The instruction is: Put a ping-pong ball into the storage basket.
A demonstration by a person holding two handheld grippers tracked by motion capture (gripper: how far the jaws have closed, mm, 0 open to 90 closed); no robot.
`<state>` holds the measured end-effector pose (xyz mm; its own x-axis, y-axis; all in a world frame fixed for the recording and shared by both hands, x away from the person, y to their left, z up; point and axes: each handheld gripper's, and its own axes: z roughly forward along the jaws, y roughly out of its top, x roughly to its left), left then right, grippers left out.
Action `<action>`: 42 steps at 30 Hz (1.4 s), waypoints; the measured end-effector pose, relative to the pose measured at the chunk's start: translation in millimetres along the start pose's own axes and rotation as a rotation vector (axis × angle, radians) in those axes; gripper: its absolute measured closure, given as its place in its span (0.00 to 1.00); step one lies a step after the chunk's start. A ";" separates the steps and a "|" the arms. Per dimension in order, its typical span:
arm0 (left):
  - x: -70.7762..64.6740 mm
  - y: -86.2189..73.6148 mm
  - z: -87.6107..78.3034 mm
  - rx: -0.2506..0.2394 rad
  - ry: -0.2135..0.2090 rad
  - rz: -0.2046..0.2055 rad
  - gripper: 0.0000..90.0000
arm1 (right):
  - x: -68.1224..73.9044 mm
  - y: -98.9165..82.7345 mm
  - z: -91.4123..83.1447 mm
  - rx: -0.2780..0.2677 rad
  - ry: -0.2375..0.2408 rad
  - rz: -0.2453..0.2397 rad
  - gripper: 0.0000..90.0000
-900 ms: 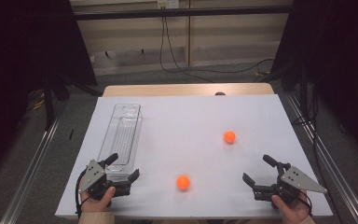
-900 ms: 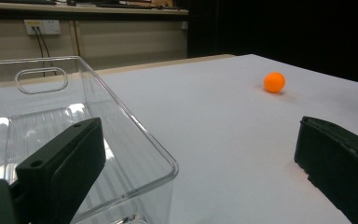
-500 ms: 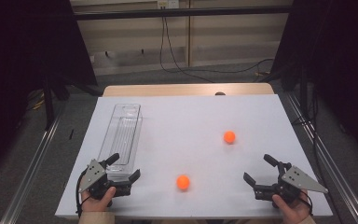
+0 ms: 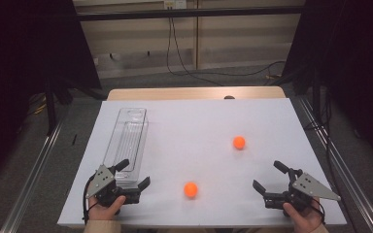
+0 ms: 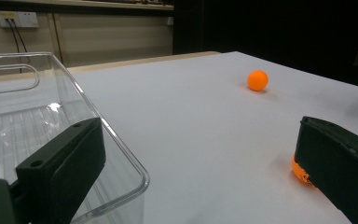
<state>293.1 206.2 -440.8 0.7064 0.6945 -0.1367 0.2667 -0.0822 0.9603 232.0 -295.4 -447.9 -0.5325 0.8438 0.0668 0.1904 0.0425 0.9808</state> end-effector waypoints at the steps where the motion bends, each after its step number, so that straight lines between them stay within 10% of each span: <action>1: -0.2 0.1 0.7 0.007 -0.003 0.004 0.02 | -0.2 0.1 -0.2 -0.001 -0.001 -0.001 0.02; 42: -14.2 12.2 26.0 0.040 -0.063 0.014 0.03 | 1.4 0.5 0.5 -0.003 0.014 0.000 0.02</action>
<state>303.3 176.8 -433.5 0.7499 0.6466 -0.1398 0.2815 -0.1206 0.9520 231.8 -294.0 -447.4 -0.5440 0.8362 0.0691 0.1881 0.0413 0.9813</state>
